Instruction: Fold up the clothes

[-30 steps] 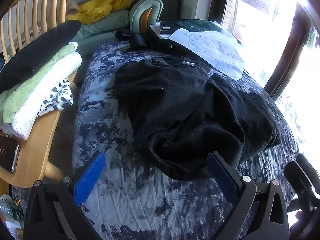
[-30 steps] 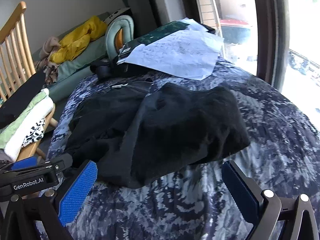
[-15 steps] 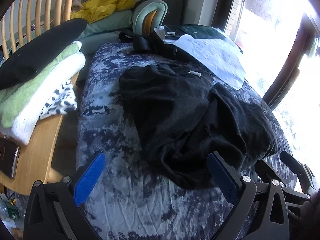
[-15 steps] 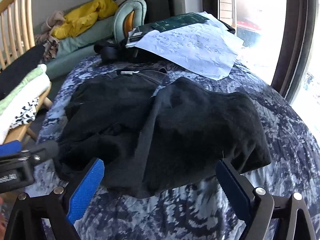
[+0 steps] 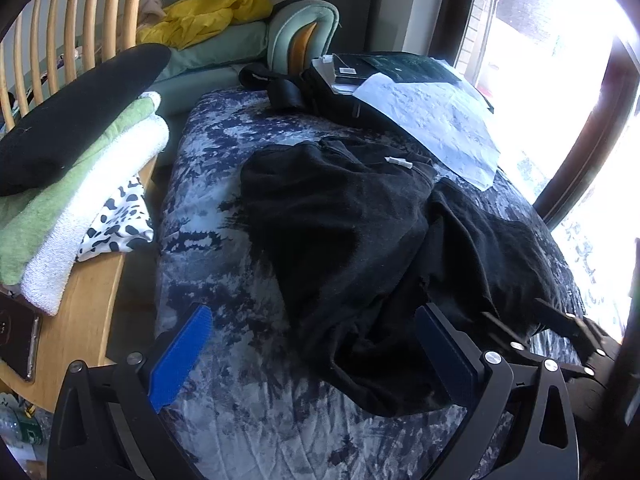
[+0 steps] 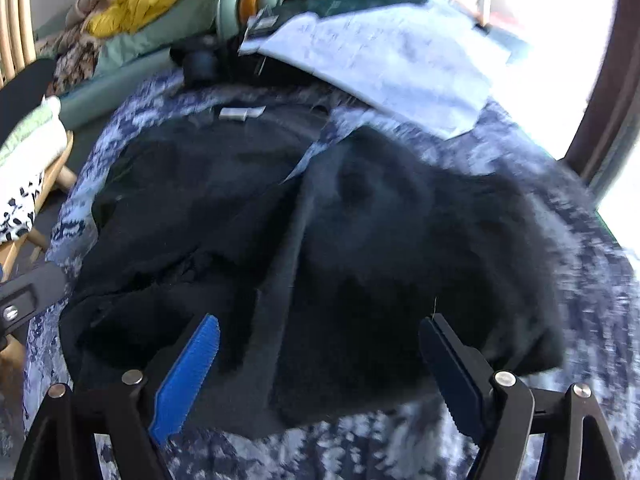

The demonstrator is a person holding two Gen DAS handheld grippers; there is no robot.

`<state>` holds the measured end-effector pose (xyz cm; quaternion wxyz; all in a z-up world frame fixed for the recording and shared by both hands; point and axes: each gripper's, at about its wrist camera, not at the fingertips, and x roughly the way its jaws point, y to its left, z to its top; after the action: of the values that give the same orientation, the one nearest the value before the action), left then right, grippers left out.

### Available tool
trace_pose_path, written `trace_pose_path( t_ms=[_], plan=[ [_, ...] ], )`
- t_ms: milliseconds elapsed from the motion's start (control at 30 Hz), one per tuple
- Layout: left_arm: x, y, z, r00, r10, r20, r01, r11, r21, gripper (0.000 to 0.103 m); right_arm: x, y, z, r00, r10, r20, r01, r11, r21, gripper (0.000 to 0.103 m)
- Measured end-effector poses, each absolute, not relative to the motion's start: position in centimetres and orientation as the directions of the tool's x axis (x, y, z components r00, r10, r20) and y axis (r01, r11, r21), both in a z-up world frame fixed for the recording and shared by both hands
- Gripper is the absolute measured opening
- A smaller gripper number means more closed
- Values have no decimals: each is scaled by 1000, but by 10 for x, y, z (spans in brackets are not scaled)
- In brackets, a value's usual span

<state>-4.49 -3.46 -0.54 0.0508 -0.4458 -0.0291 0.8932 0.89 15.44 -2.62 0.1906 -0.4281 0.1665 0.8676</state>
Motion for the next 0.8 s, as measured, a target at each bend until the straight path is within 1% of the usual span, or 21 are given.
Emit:
trace_pose_path(
  t_ms=[67, 100, 133, 167, 200, 333, 533, 667, 700, 733, 767, 800],
  plan=[
    [-44, -36, -6, -597, 117, -794, -61, -993, -101, 103, -2, 154, -35, -545, 157, -824, -459, -878, 136, 67],
    [-44, -38, -6, -596, 119, -794, -59, -993, -104, 103, -4, 153, -38, -537, 149, -831, -455, -880, 136, 48],
    [-44, -39, -6, -594, 119, -795, -58, -993, -106, 103, -6, 153, -41, -531, 141, -836, -450, -882, 137, 21],
    [-44, -40, -7, -592, 120, -797, -57, -993, -107, 103, -5, 151, -42, -534, 126, -836, -438, -887, 145, 9],
    [-44, -41, -7, -588, 123, -799, -58, -992, -110, 103, -4, 148, -43, -538, 110, -836, -424, -892, 156, 5],
    [-46, -46, -13, -553, 160, -818, -47, -986, -161, 102, 11, 135, -31, -573, 146, -807, -388, -915, 111, 3],
    [-43, -46, -33, -443, 286, -850, -62, -955, -289, 102, 42, 129, -3, -620, 154, -769, -385, -914, 127, 3],
    [-41, -41, -45, -383, 369, -847, -59, -925, -376, 102, 62, 120, 1, -625, 143, -768, -380, -914, 140, 3],
    [-41, -40, -45, -376, 380, -845, -58, -920, -387, 100, 68, 117, 1, -622, 138, -770, -379, -914, 143, 3],
    [-40, -38, -45, -377, 381, -844, -61, -920, -388, 98, 73, 112, -1, -612, 154, -775, -423, -893, 156, 3],
    [-40, -35, -45, -381, 376, -845, -66, -922, -381, 93, 80, 107, -3, -599, 175, -781, -476, -862, 172, 3],
    [-39, -33, -45, -386, 370, -845, -70, -925, -373, 85, 84, 103, -6, -592, 175, -786, -487, -856, 176, 3]
  ],
)
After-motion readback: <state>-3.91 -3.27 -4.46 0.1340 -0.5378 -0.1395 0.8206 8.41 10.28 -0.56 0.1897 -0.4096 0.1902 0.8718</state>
